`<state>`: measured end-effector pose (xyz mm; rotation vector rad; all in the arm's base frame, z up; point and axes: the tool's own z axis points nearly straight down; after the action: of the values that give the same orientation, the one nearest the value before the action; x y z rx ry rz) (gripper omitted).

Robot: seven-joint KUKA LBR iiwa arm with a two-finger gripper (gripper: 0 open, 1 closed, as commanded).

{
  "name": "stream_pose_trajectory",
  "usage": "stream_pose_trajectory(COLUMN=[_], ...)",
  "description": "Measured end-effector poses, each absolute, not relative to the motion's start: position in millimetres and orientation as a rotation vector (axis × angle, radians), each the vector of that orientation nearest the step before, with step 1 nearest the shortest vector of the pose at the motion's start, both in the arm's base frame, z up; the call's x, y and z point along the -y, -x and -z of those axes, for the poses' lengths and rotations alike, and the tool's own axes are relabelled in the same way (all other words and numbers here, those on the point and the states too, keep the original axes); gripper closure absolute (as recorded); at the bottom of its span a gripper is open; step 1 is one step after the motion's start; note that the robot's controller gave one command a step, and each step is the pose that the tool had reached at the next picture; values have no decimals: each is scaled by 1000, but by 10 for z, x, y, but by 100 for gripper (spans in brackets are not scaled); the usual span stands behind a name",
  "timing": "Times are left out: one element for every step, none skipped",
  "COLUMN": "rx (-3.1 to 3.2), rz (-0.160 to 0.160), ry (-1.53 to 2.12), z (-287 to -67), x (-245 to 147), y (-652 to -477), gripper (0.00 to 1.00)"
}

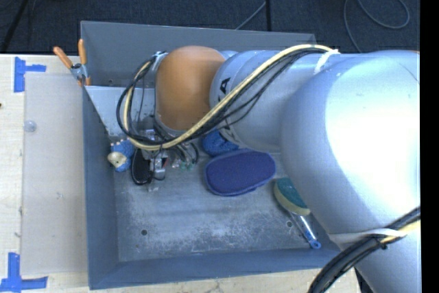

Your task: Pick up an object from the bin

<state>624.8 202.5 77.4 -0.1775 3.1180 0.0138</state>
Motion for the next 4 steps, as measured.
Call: stream_pose_trajectory(rx=[-3118, -3122, -3122, -3131], rz=[-14, -14, -14, -10], ry=[176, 156, 155, 155], z=[-772, -1069, -1069, -1488], x=[-2026, -1981, -1981, -1940], y=[-6247, -6049, -6049, -6021], gripper=[100, 100, 100, 100])
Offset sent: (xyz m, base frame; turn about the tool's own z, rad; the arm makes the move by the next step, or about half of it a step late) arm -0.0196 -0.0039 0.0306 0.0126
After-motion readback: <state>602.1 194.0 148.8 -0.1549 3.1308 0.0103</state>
